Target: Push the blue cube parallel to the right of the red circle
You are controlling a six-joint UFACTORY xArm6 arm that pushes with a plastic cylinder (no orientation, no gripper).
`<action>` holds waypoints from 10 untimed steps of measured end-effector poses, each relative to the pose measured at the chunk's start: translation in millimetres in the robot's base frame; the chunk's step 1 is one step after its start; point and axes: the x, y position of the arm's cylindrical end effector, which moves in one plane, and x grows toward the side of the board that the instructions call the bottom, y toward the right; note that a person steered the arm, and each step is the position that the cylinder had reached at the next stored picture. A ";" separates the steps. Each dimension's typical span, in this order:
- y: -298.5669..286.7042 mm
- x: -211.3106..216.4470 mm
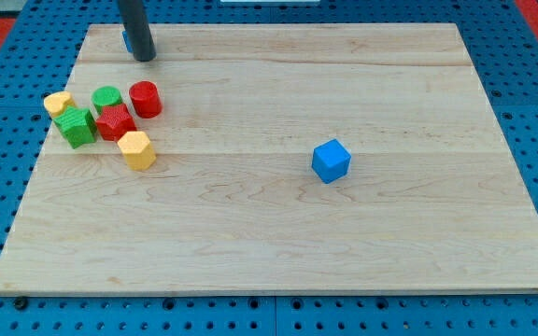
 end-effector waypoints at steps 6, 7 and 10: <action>254.1 255.7; 233.8 216.9; 284.1 124.2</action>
